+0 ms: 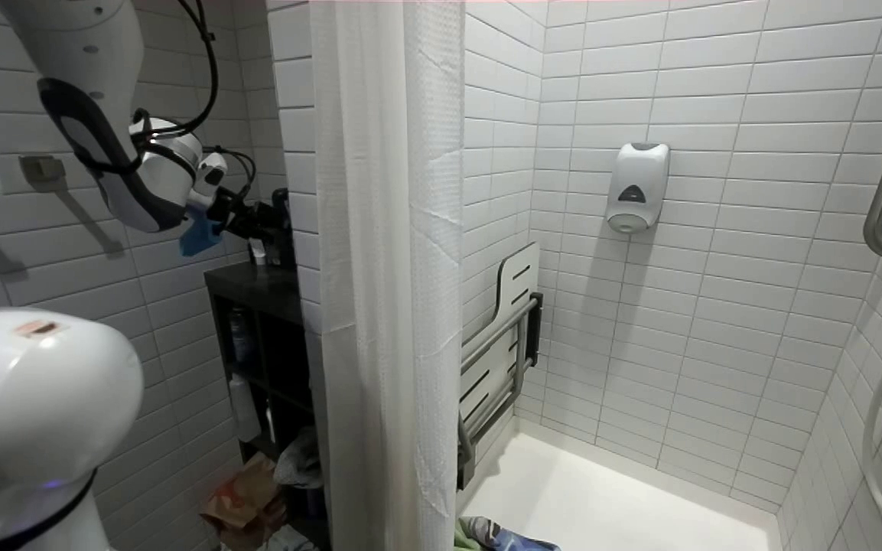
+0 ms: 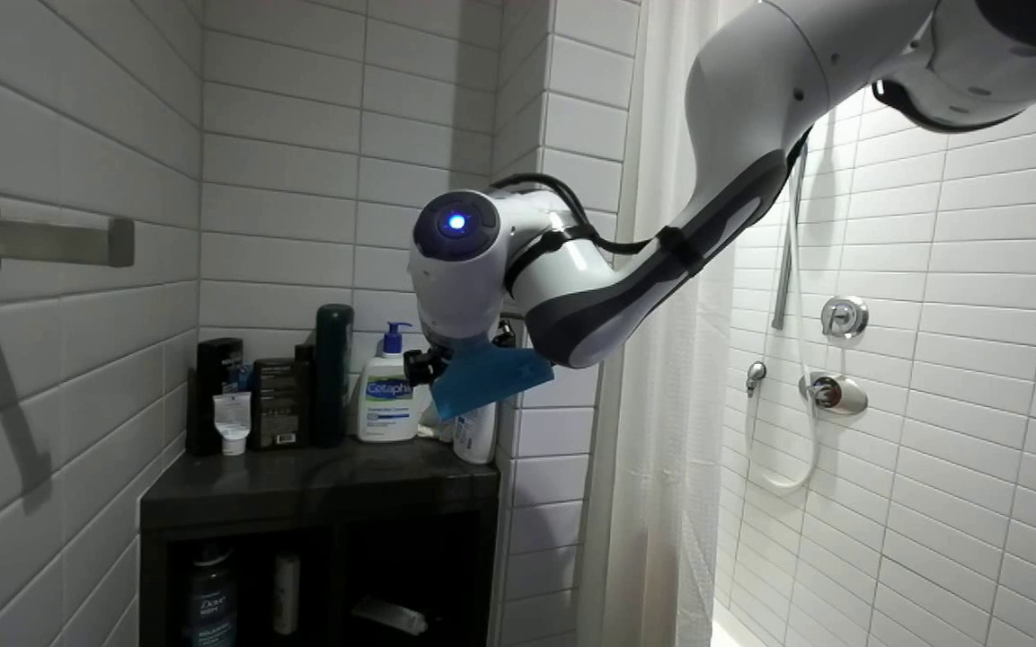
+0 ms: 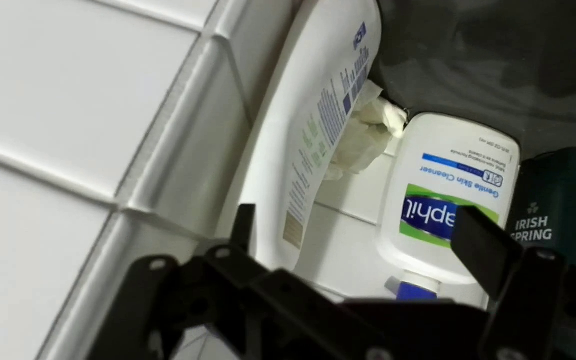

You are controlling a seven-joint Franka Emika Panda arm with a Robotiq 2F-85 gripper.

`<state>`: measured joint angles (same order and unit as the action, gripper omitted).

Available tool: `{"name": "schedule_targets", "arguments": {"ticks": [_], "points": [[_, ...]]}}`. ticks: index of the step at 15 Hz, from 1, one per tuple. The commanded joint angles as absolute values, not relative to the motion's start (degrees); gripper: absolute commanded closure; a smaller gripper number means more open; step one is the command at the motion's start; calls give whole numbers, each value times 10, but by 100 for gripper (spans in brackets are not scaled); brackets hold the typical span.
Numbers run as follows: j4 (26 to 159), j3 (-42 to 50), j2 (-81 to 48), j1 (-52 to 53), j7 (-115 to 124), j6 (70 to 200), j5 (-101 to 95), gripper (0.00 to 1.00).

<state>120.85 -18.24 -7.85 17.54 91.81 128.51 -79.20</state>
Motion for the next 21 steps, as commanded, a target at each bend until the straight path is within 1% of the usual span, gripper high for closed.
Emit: {"name": "schedule_targets", "arguments": {"ticks": [1,8,21], "points": [[1218,-175,-56,172,917,1299,-784,0],[1206,-174,-64,177,935,1293,-804,0],[1195,-175,-82,183,974,1244,-822,0]]}}
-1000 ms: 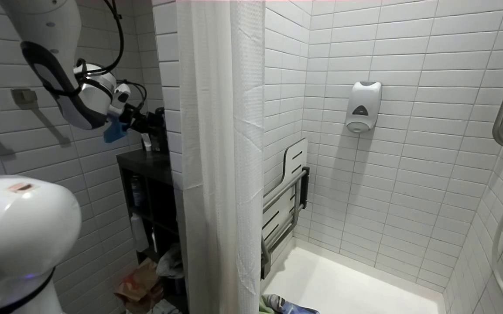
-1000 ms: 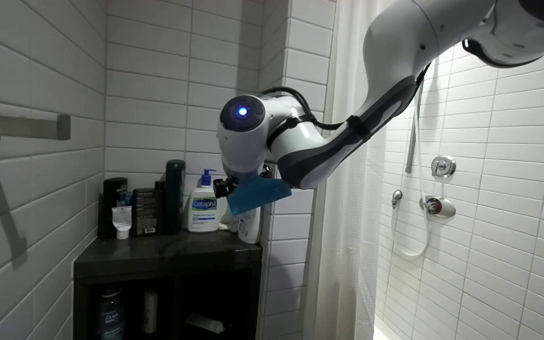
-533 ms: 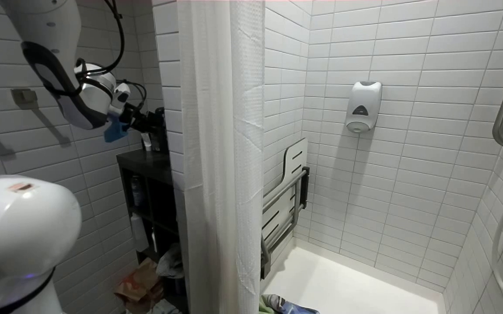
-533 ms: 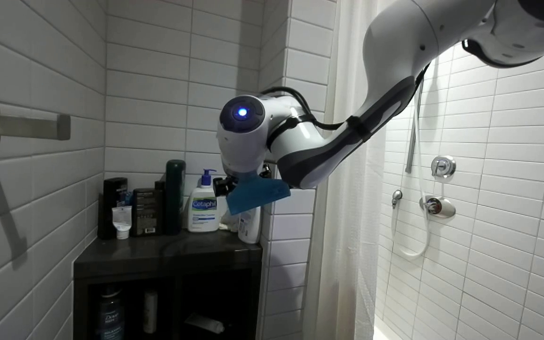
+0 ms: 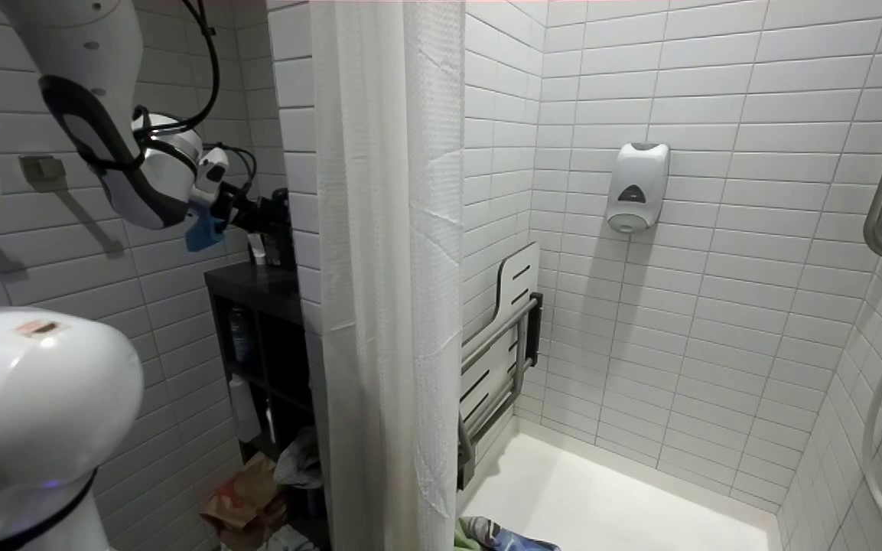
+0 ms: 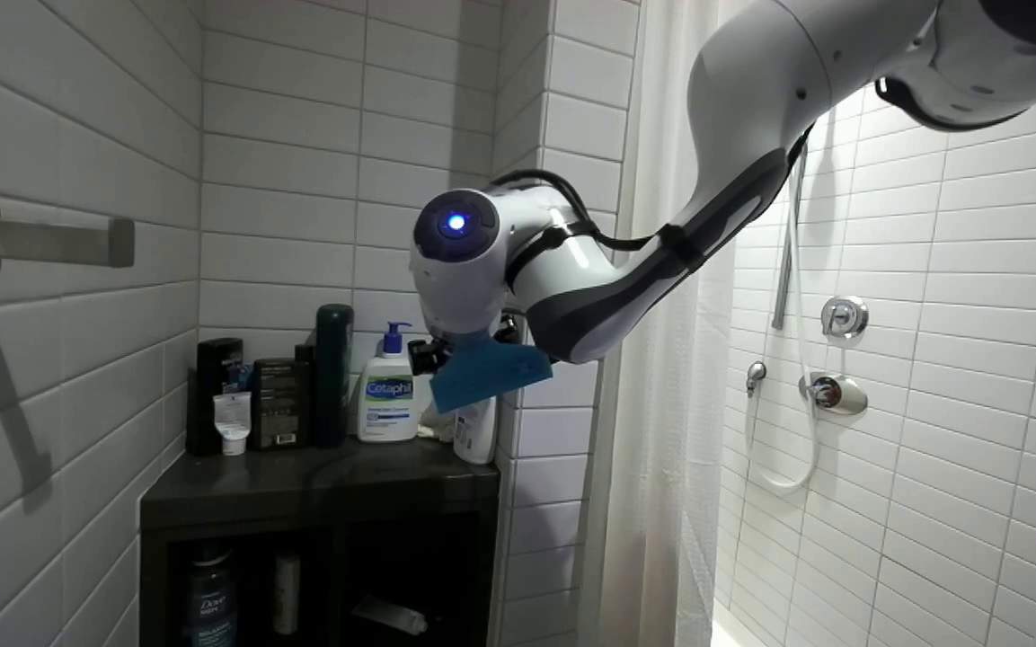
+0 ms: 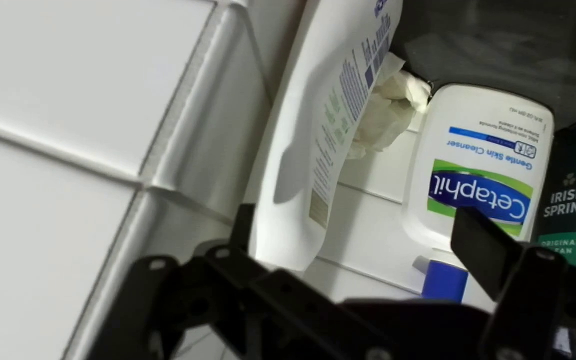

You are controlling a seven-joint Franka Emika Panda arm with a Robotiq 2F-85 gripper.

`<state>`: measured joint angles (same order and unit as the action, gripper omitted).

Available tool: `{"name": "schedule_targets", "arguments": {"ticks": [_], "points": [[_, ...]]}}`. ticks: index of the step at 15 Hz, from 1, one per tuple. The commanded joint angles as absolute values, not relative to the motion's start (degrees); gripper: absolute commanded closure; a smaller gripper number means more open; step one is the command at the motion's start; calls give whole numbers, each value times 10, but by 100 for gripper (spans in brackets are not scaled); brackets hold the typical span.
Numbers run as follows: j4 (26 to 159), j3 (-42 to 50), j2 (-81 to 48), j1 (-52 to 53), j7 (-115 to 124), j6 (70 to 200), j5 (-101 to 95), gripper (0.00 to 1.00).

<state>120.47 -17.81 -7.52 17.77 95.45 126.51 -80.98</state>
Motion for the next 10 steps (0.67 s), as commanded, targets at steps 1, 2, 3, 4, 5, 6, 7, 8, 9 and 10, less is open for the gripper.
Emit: {"name": "schedule_targets", "arguments": {"ticks": [1,2,3,4,5,6,7,8,9,10], "points": [[1196,-175,-83,183,978,1239,-821,0],[1195,-175,-85,183,980,1236,-820,0],[1195,-175,-87,183,983,1231,-822,0],[1195,-176,-88,183,986,1229,-823,0],[1194,-176,-90,184,991,1225,-826,0],[1193,-175,-93,185,997,1224,-831,0],[1192,-175,-95,186,1003,1220,-836,0],[1191,-175,-98,186,1011,1218,-844,0],[1189,-174,-101,187,1018,1215,-852,0],[1188,-174,-103,187,1028,1212,-863,0]]}}
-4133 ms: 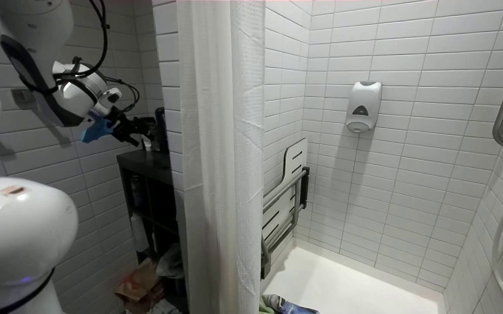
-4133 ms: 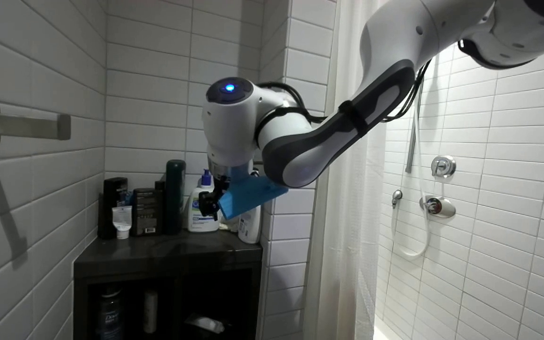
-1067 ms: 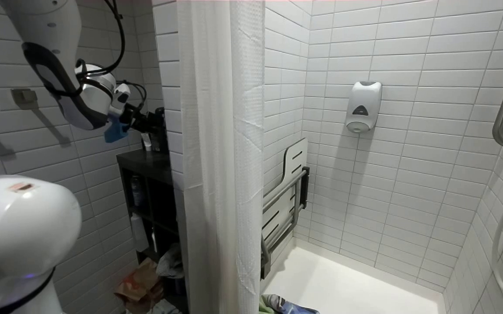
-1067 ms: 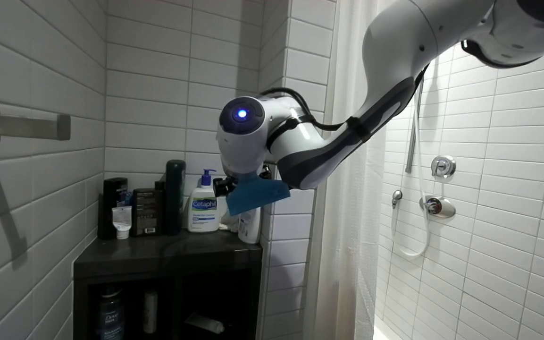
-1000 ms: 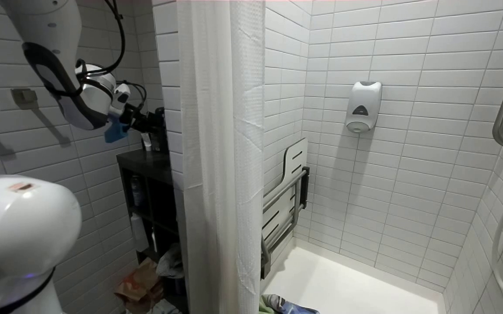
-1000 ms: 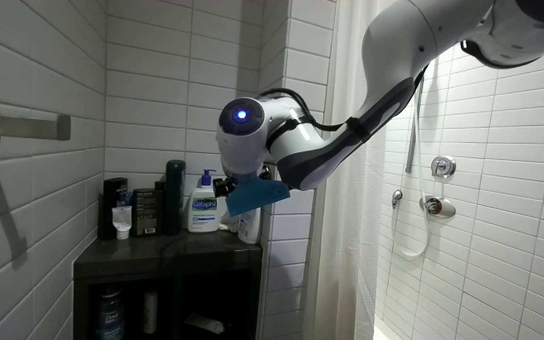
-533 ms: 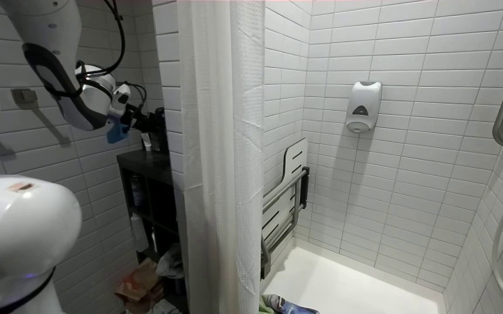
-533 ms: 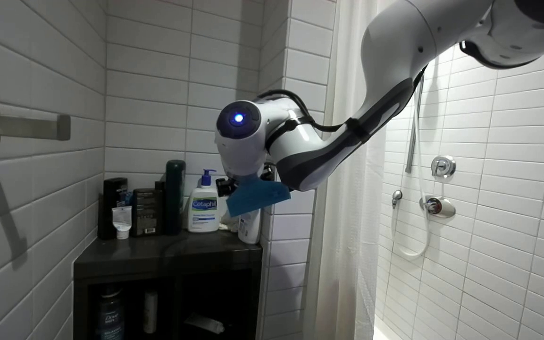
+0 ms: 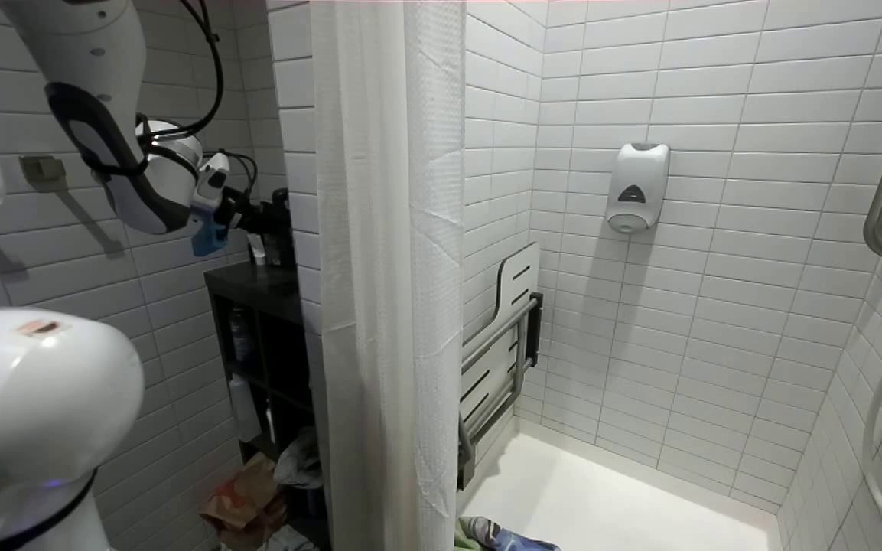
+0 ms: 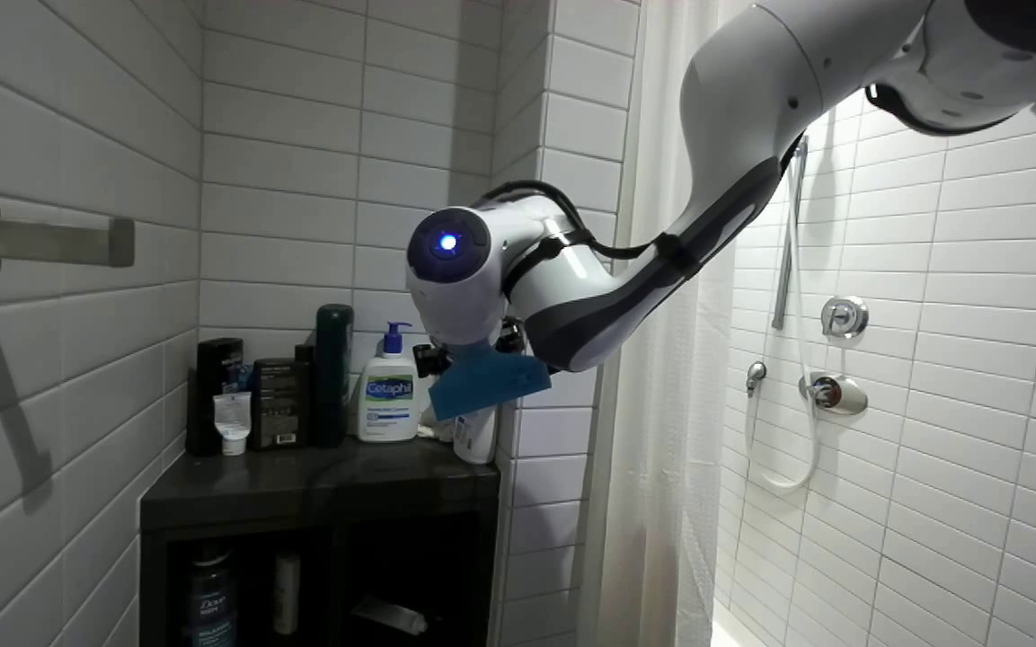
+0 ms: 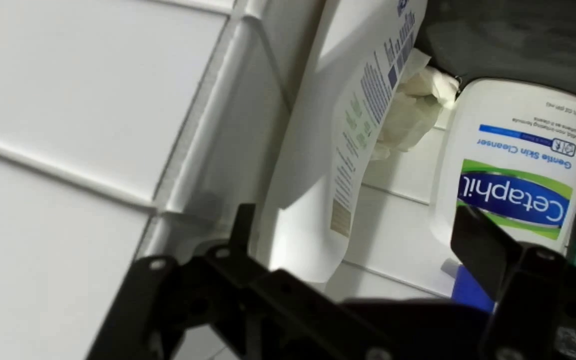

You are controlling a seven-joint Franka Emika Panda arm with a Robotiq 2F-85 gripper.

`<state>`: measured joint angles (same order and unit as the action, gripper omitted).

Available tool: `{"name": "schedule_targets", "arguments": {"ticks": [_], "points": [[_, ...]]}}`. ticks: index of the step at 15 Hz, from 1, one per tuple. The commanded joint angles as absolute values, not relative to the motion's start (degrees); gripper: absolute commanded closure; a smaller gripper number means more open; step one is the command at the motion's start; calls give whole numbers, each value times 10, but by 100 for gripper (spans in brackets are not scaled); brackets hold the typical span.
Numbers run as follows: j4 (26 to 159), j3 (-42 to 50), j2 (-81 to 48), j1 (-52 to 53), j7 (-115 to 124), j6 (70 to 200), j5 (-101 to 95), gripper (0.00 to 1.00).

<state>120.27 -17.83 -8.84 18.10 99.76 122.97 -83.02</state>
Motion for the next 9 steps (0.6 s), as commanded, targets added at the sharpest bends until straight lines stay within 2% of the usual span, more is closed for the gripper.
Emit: {"name": "schedule_targets", "arguments": {"ticks": [1,9], "points": [[1186,-174,-106,188,1038,1207,-875,0],[1177,-178,-125,189,1079,1184,-921,0]]}}
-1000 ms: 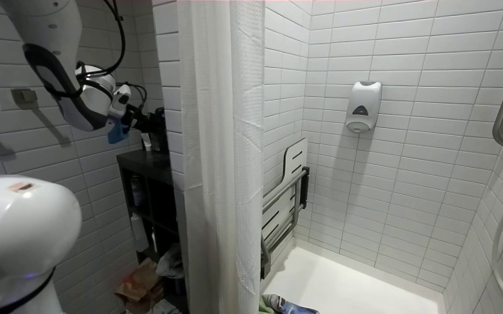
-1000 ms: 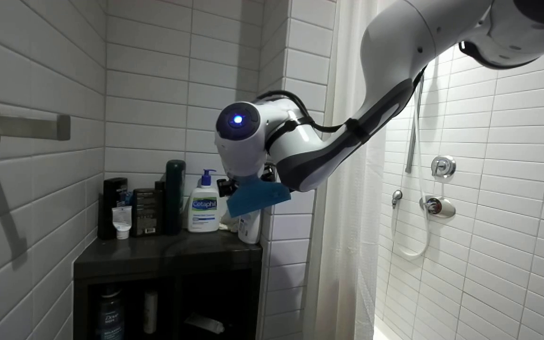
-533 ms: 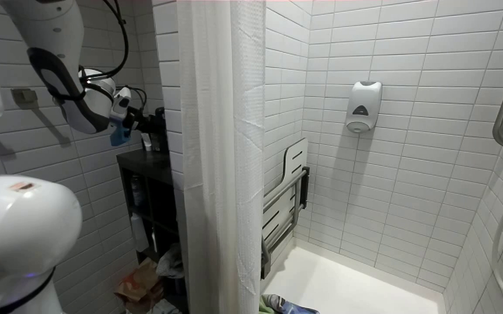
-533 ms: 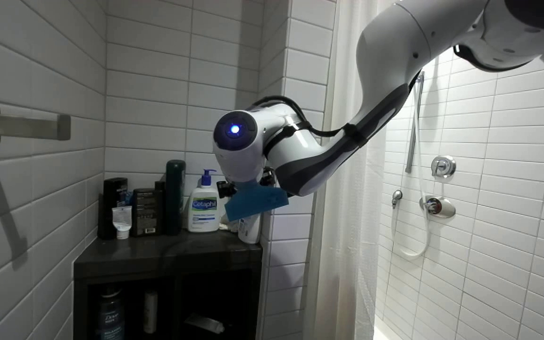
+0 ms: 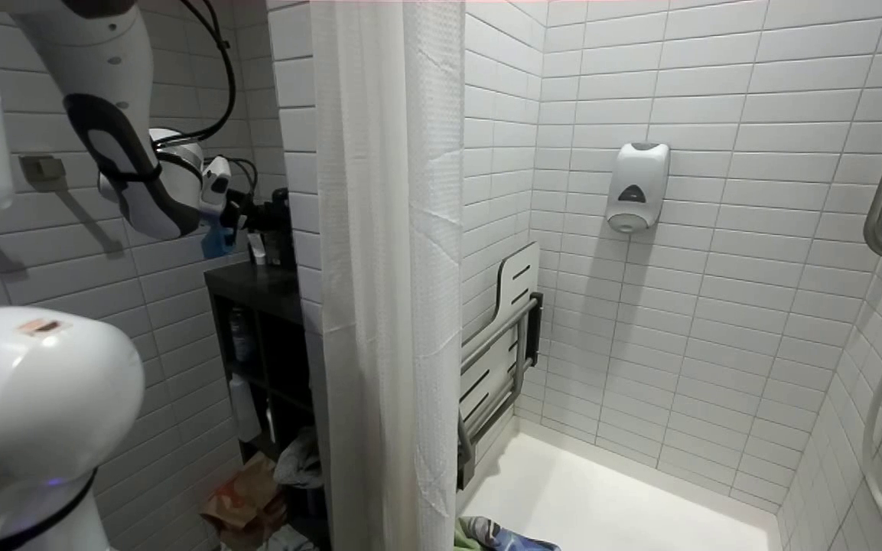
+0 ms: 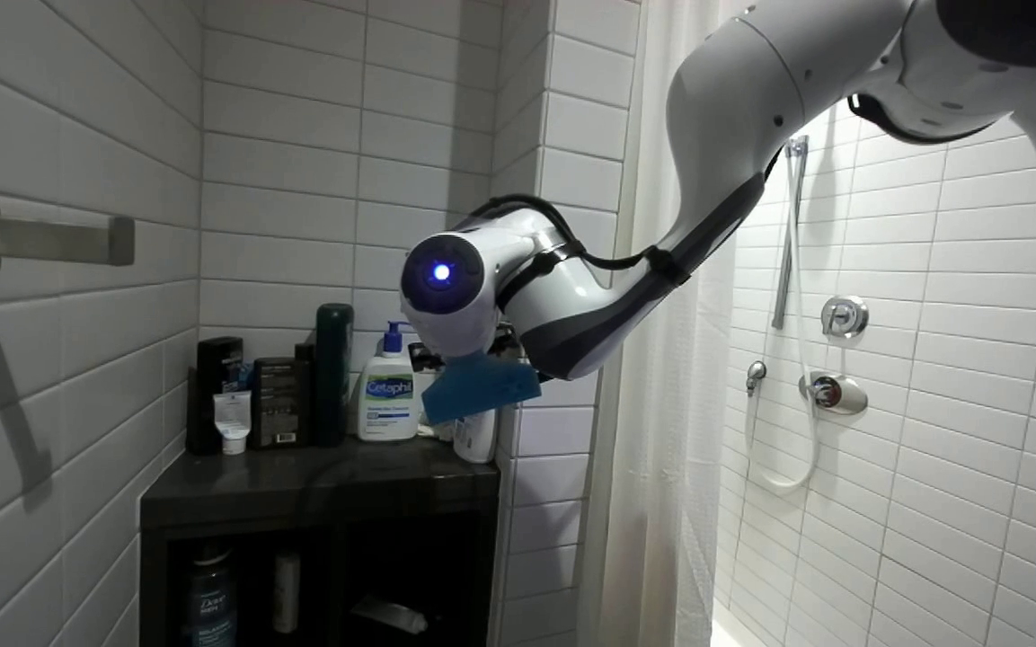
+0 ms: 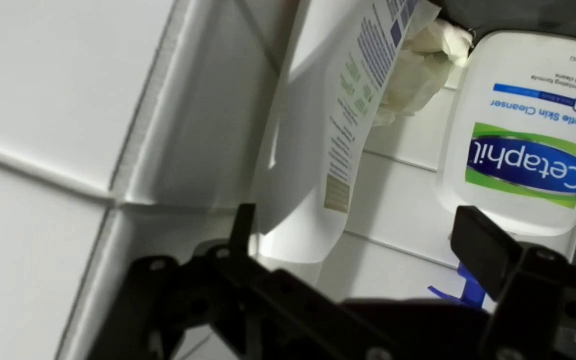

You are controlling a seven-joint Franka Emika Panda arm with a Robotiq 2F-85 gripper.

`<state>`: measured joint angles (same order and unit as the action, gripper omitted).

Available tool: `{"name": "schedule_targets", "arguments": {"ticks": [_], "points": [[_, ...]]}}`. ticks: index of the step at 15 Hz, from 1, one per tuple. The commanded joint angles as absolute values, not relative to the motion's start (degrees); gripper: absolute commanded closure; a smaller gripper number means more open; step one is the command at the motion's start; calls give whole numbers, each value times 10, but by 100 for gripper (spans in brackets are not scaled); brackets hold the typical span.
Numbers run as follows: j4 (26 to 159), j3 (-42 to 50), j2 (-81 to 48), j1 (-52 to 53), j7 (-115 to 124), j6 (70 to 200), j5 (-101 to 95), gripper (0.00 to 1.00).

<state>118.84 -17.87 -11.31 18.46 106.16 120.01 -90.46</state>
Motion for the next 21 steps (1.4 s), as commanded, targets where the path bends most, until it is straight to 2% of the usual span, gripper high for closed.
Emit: {"name": "schedule_targets", "arguments": {"ticks": [1,13,21], "points": [[1176,-178,-126,189,1079,1184,-919,0],[1151,-180,-158,200,1080,1109,-907,0],[1127,-170,-185,191,1079,1113,-902,0]]}}
